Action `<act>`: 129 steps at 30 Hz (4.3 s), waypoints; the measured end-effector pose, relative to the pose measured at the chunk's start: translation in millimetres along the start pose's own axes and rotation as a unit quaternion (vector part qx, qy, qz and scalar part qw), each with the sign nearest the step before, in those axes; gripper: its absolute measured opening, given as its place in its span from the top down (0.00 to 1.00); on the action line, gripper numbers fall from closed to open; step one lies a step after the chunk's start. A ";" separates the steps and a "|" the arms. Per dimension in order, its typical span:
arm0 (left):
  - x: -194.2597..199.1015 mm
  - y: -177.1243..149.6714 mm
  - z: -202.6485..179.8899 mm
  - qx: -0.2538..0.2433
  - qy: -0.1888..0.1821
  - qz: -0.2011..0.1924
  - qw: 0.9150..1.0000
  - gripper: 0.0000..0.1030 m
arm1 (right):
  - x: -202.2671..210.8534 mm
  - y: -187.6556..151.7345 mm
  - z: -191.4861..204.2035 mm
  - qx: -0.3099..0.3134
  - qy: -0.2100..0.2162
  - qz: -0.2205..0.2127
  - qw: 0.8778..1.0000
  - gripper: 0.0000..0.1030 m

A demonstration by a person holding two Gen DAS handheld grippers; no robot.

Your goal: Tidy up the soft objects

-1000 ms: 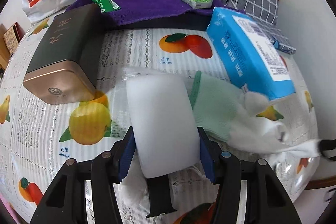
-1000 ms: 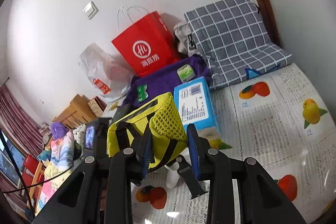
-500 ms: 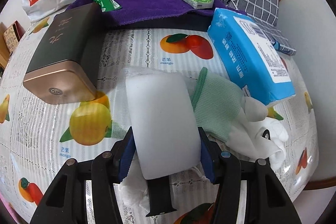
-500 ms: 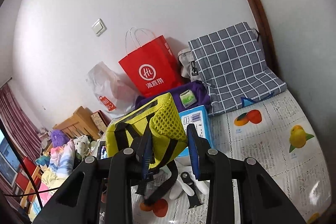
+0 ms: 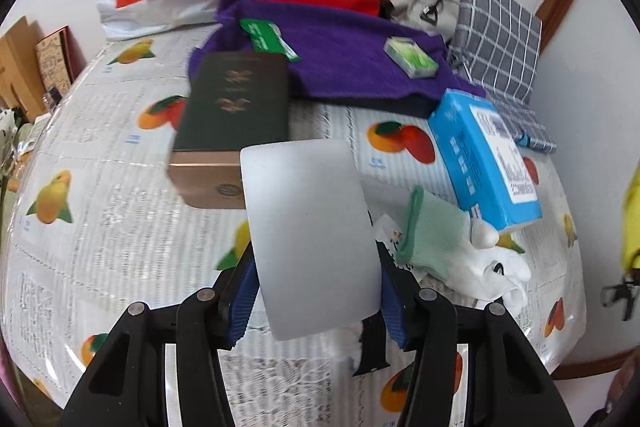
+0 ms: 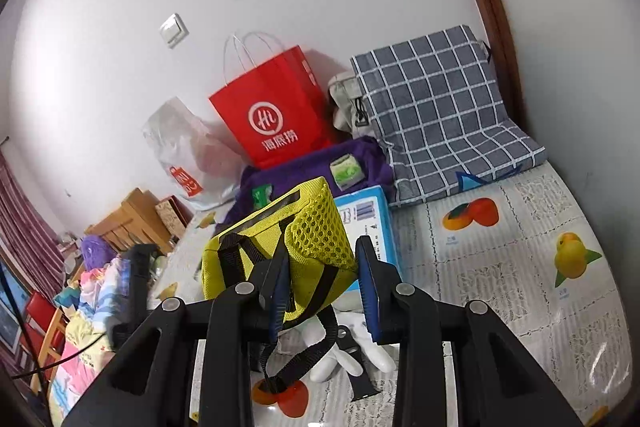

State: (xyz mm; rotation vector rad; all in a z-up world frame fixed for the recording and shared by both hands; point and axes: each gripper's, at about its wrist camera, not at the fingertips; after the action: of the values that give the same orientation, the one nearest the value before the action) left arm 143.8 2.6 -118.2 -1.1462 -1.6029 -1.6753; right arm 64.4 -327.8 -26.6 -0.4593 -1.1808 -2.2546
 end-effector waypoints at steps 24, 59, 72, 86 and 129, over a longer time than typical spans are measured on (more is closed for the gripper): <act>21.2 82.3 42.5 -0.001 0.045 -0.046 0.998 0.50 | -96.2 66.2 35.2 0.053 -0.052 0.008 0.997 0.69; -91.8 183.3 64.2 -0.020 0.079 0.010 0.997 0.50 | -294.9 97.4 40.1 0.093 -0.096 0.108 0.985 0.69; -127.7 190.5 63.4 -0.020 0.073 0.049 0.996 0.48 | -322.2 90.2 26.0 0.105 -0.127 0.138 0.977 0.69; -109.9 184.6 62.7 -0.024 0.064 0.030 0.997 0.37 | -285.4 98.8 54.1 0.150 -0.114 0.089 0.978 0.32; 37.5 -3.6 -9.7 -0.013 0.050 -0.024 0.998 0.34 | -65.6 -95.5 -33.5 0.086 -0.129 0.124 0.980 0.60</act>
State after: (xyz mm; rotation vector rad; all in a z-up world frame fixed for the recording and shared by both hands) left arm 120.5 -0.1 -87.2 -1.0284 -1.5623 -1.7611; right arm 56.5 -290.9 -141.2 -0.8019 -1.3521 -1.9023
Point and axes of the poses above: each gripper's, at about its wrist camera, not at the fingertips, and x roughly against the way its jaws point, z to its left, y to its top, and after that the axes turned 12 degrees about -x, right-handed
